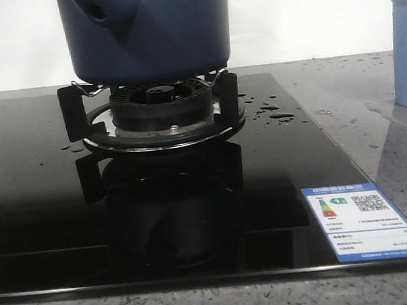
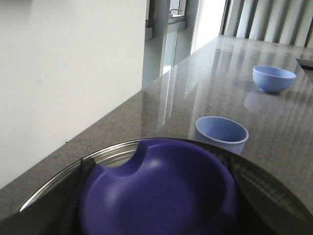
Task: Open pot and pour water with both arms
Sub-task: 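Reach the right gripper to the light blue ribbed cup and grasp it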
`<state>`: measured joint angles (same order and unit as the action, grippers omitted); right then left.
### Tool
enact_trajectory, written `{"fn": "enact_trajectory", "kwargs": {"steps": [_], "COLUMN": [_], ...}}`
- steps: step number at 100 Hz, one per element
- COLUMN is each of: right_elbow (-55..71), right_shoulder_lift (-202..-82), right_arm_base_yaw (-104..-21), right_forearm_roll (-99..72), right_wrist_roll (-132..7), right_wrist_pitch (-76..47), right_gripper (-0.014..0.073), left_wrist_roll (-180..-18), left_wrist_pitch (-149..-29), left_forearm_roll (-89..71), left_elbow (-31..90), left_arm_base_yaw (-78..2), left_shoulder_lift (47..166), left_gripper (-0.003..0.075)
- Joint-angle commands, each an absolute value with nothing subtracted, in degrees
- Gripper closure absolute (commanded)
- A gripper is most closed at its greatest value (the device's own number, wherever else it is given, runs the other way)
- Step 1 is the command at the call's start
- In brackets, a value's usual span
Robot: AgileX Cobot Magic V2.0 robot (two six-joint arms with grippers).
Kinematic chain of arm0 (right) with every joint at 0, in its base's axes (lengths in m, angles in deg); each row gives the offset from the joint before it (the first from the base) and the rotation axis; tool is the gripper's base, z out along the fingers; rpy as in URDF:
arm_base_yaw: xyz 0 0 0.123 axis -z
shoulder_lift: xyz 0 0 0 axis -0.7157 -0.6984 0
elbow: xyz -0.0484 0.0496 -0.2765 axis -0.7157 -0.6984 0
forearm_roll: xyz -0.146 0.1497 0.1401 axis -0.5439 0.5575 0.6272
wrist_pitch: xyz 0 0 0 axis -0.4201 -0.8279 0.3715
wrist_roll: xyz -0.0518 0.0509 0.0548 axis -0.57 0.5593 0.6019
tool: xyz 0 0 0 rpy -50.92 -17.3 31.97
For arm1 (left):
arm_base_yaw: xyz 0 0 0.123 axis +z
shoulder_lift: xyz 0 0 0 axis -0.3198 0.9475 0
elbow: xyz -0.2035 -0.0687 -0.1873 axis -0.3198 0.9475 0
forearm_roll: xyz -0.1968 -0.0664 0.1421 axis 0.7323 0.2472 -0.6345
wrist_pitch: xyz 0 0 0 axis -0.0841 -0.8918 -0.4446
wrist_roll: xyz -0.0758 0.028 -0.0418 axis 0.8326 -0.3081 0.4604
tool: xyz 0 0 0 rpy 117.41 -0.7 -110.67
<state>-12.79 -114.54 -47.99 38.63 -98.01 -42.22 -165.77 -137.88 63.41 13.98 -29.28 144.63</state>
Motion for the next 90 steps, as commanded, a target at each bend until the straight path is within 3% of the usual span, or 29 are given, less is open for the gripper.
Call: {"fn": "enact_trajectory", "kwargs": {"steps": [1, 42, 74, 90], "right_elbow": [-11.0, -15.3, -30.5, -31.5], "right_shoulder_lift": [-115.3, -115.3, -116.9, -121.1], "right_arm_base_yaw": [-47.6, -47.6, -47.6, -47.7], "right_forearm_roll": [39.5, 24.0, 28.2, 28.7], "right_wrist_roll": [-98.6, -98.6, -98.6, -98.6], "right_wrist_pitch": [-38.1, -12.9, -3.6, -1.1], "right_gripper": [-0.0059, -0.0059, -0.0059, -0.0059], "left_wrist_roll": [-163.7, -158.1, -157.3, -157.3], "left_wrist_pitch": [-142.2, -143.2, -139.6, -139.6], "left_forearm_roll": [71.6, 67.5, 67.1, 67.1], "left_elbow": [11.8, 11.8, 11.8, 11.8], "left_arm_base_yaw": [-27.0, -19.2, -18.8, -18.8], "left_shoulder_lift": [139.7, 127.5, 118.7, 117.5], "left_gripper": [0.0512, 0.0512, 0.0512, 0.0512]}}
